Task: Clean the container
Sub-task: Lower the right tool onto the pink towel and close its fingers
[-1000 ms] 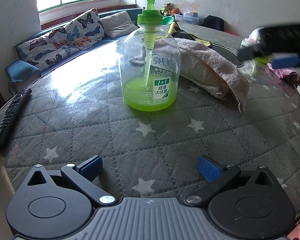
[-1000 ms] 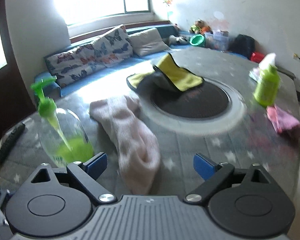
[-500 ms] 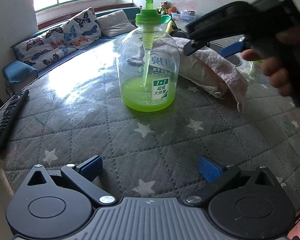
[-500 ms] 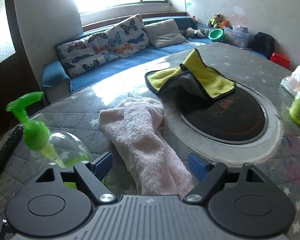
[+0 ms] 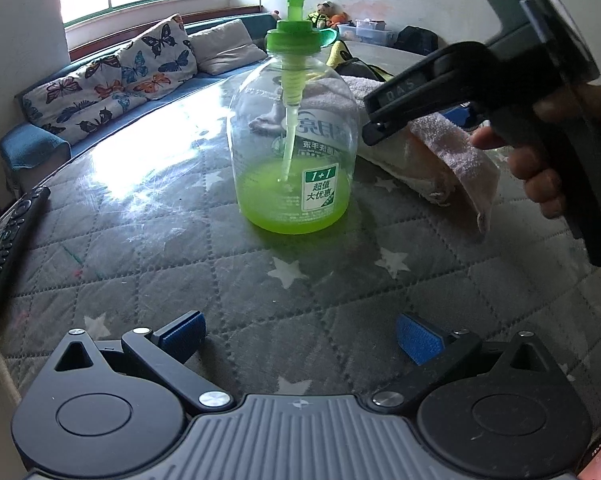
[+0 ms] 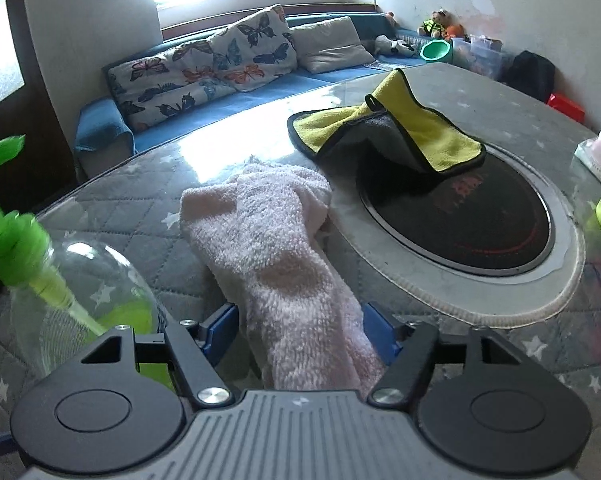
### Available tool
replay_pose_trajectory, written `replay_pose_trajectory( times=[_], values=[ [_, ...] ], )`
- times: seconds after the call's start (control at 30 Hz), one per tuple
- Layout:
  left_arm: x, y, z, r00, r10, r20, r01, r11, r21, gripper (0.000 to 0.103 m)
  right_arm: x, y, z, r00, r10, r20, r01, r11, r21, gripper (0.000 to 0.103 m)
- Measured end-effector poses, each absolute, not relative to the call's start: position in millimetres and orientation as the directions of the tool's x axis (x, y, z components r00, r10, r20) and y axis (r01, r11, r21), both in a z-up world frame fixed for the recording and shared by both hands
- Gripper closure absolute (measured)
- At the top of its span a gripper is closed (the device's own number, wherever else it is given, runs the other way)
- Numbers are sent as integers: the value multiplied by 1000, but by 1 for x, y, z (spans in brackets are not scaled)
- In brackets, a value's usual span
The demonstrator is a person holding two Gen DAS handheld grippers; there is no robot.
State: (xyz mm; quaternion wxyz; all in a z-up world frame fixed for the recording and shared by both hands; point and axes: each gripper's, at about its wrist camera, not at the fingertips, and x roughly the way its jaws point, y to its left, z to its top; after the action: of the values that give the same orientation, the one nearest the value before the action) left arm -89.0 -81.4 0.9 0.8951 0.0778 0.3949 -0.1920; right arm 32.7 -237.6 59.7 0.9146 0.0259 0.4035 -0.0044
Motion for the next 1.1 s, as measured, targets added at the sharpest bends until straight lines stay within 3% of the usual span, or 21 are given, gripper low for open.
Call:
replay_pose_trajectory(
  times=[0.43,0.53,0.6,1.1],
  values=[
    [-82,-78,6,602,-252,-757,366,930,-18,0,2,-233,57,649,-24,-761,19,1000,-16,33],
    [-84,-80,6,603,-240,-761,362,932,-8,0,-14,-230,61,666,-29,-746,8,999,-32,30],
    [-85,-81,6,599,-241,-764,361,933,-11,0,-23,-227,64,672,-34,-739,4,999,-43,23],
    [-86,-88,14,597,-218,-772,349,937,6,0,-73,-223,68,666,-39,-745,-24,997,-73,20]
  ],
)
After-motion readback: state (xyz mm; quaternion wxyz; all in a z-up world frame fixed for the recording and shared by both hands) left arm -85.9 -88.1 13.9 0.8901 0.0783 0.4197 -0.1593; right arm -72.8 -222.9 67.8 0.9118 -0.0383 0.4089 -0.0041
